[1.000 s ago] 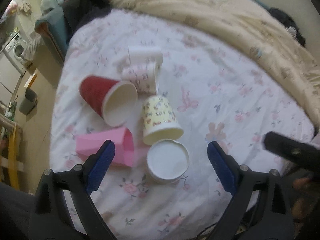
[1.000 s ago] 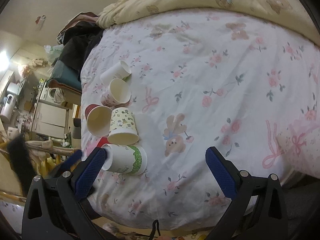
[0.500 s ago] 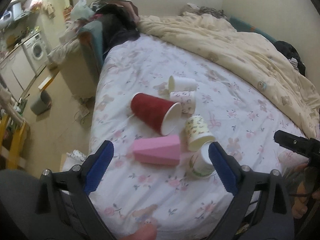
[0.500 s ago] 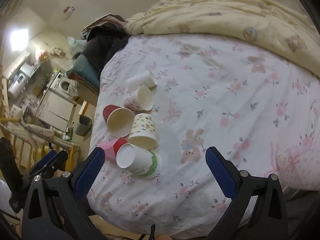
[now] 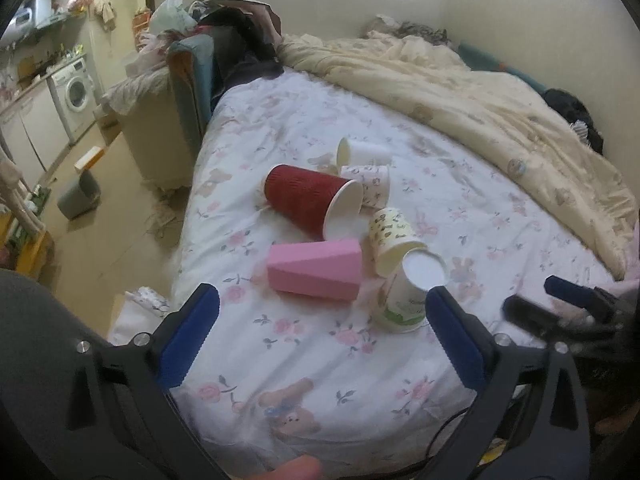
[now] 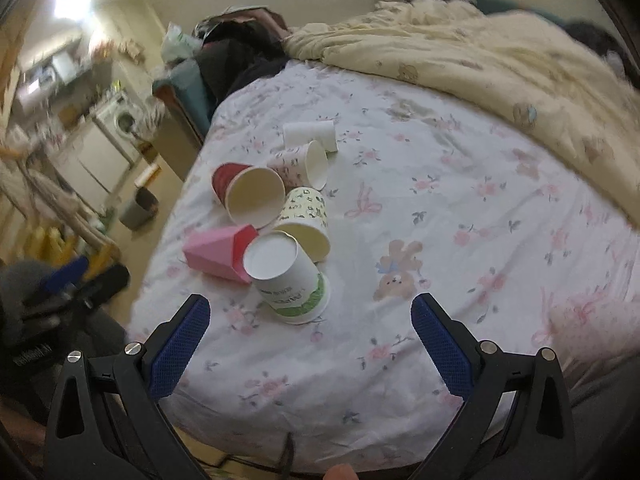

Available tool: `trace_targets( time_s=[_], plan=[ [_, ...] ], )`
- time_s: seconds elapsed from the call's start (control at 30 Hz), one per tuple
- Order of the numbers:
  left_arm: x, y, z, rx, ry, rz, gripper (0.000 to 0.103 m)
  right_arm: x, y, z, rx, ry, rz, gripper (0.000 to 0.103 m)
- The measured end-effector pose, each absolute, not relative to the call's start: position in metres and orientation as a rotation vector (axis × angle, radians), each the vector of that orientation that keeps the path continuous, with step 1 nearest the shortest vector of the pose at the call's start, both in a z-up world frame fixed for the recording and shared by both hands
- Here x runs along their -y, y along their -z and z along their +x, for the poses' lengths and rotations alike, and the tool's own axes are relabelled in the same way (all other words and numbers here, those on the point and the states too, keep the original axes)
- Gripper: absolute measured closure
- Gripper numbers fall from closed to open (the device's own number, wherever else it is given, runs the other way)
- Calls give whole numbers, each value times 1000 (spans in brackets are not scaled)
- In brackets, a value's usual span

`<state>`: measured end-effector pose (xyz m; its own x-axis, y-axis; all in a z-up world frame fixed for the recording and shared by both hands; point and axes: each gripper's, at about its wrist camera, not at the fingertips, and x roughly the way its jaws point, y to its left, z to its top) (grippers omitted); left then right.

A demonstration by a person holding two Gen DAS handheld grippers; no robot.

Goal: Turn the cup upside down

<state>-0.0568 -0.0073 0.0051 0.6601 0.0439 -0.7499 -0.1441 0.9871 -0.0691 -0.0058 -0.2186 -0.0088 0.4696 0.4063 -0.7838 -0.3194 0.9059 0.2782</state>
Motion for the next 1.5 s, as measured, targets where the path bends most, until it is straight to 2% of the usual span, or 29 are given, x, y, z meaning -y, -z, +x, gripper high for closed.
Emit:
trace_targets(
  time_s=[1.5],
  plan=[
    [-1,4,-55,-891,-122,-128,0,215,4,-7,-949,-408,45,0]
  ],
)
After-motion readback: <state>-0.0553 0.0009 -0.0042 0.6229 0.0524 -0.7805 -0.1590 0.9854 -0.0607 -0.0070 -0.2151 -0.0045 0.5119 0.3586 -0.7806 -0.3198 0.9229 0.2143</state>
